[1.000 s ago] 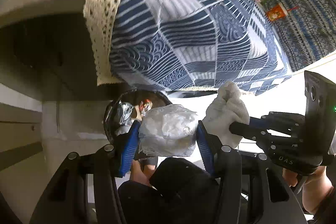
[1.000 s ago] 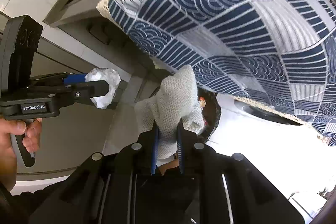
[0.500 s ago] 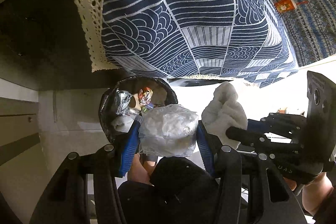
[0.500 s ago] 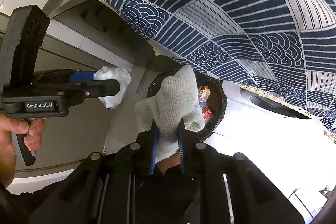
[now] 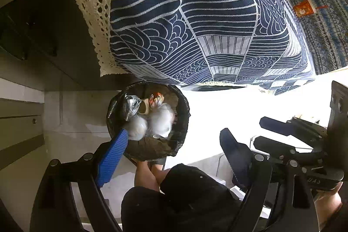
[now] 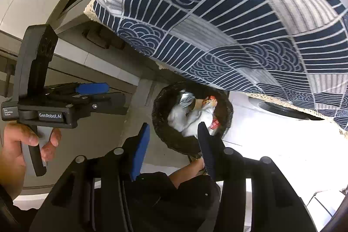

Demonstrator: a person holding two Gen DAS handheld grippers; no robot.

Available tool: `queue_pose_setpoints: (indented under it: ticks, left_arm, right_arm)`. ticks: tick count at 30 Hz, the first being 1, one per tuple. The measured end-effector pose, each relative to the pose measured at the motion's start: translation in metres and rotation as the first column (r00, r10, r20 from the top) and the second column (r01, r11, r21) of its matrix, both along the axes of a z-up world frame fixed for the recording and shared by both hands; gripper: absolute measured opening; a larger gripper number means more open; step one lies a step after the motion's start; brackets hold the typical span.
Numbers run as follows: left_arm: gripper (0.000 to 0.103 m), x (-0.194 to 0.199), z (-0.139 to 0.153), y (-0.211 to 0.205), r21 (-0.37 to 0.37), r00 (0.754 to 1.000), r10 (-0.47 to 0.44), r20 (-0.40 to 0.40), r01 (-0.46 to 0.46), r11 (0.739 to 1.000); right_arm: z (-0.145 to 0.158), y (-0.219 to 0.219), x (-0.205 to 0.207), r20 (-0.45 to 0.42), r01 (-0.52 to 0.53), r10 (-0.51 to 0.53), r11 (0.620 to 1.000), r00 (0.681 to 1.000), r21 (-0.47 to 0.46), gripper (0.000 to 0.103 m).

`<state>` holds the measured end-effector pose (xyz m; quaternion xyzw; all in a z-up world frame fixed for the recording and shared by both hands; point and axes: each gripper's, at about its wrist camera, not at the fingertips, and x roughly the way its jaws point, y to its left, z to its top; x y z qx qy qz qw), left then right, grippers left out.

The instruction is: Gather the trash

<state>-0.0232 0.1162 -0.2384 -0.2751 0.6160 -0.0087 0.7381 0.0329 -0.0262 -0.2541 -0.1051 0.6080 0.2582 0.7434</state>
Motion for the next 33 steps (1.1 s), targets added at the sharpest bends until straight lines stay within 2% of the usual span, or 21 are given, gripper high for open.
queue_pose_setpoints:
  ticks: [2, 11, 14, 19, 26, 33]
  left_arm:
    - [0.084, 0.001, 0.004, -0.001, 0.007, 1.0, 0.001, 0.004, -0.001, 1.0]
    - [0.084, 0.001, 0.037, -0.013, 0.057, 0.999, 0.006, 0.041, -0.008, 0.998]
    - [0.084, 0.0, 0.054, -0.018, 0.076, 0.998, 0.011, 0.062, -0.016, 0.997]
    - [0.084, -0.002, 0.09, -0.029, 0.111, 0.993, 0.017, 0.115, -0.03, 0.993]
    - [0.084, 0.0, 0.13, -0.041, 0.171, 0.983, 0.012, 0.183, -0.044, 0.984]
    - [0.084, -0.003, 0.174, -0.058, 0.248, 0.964, -0.017, 0.265, -0.051, 0.967]
  right_arm:
    - [0.006, -0.007, 0.0, 0.015, 0.021, -0.021, 1.0, 1.0, -0.01, 0.053]
    - [0.043, -0.03, -0.005, 0.082, 0.056, -0.061, 0.997, 0.995, 0.054, 0.053]
    - [0.058, -0.038, -0.007, 0.104, 0.067, -0.075, 0.995, 0.992, 0.078, 0.059]
    - [0.09, -0.055, -0.008, 0.154, 0.08, -0.099, 0.989, 0.983, 0.122, 0.06]
    - [0.142, -0.087, -0.01, 0.252, 0.103, -0.146, 0.979, 0.957, 0.174, 0.062]
    - [0.181, -0.113, -0.016, 0.326, 0.119, -0.19, 0.967, 0.926, 0.226, 0.062]
